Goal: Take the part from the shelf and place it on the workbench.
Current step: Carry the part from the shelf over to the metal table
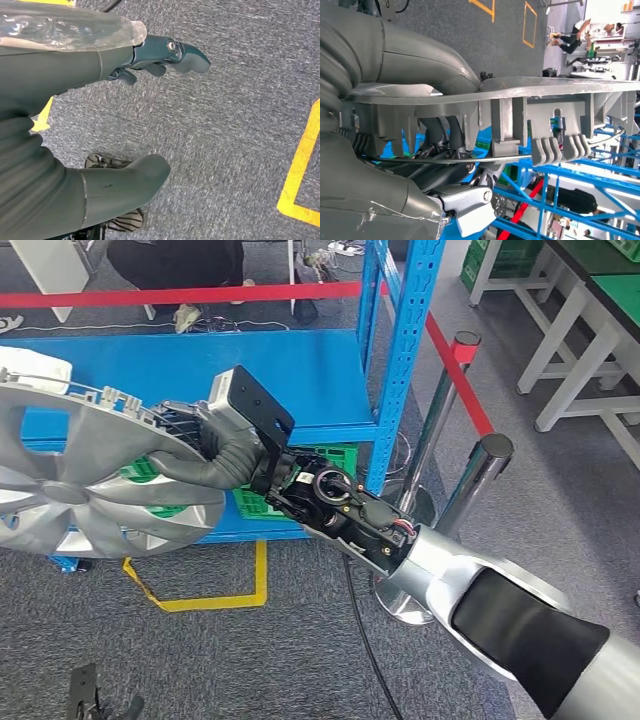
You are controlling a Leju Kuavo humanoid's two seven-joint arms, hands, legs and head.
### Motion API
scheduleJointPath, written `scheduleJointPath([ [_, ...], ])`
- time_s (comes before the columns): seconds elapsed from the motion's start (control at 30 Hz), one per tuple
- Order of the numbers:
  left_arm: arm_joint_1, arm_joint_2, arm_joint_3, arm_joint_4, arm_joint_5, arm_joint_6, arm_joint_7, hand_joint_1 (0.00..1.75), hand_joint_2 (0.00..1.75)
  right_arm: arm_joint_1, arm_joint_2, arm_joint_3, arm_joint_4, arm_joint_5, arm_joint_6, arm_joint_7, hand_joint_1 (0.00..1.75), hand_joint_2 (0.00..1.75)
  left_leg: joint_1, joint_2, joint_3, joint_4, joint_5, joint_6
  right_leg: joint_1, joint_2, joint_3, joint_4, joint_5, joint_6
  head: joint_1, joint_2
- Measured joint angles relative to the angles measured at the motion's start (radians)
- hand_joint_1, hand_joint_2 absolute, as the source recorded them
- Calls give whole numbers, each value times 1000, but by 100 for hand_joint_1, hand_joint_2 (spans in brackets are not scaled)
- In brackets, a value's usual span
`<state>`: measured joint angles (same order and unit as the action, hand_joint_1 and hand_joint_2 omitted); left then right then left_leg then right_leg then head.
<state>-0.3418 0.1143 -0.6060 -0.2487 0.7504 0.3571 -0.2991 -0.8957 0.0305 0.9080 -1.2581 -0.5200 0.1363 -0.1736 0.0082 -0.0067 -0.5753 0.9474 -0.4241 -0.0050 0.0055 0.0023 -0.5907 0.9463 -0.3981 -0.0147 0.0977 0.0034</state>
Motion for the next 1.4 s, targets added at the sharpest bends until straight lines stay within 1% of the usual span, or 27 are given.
scheduleJointPath([
  [0.13, -1, 0, 0, 0, 0, 0, 0, 0, 175, 0, 0, 1, 0, 0, 0, 0, 175, 175, 0, 0, 0, -1, -1, -1, 0, 0, 0, 0, -2, 3, 0, 0],
  [0.63, -8, -4, 0, 0, -4, -7, 0, 0, 175, -1, 0, 2, 1, 28, -2, 6, 175, 175, 1, 1, 3, -5, -1, -2, 1, 0, 0, 0, -2, 2, -2, 0],
  [0.97, -10, -12, 0, 0, -2, -7, -8, 0, 175, -1, 7, 12, 19, 67, -24, 1, 175, 175, 2, 0, 3, -5, -1, -2, 1, 0, 0, 0, -2, 2, -2, 0],
  [1.27, -10, -15, 0, 0, 1, -10, -18, 0, 175, 19, 6, 6, 43, 102, -95, -30, 175, 175, 2, 1, 3, -5, -1, -2, 1, 1, -1, 0, -2, 2, -2, 0],
  [1.4, -10, -10, 0, 0, 2, -27, -18, 0, 175, 40, 0, -9, 54, 112, -120, -39, 175, 175, 2, 1, 3, -5, -1, -2, 1, 1, 0, 0, -2, 2, -2, 0],
])
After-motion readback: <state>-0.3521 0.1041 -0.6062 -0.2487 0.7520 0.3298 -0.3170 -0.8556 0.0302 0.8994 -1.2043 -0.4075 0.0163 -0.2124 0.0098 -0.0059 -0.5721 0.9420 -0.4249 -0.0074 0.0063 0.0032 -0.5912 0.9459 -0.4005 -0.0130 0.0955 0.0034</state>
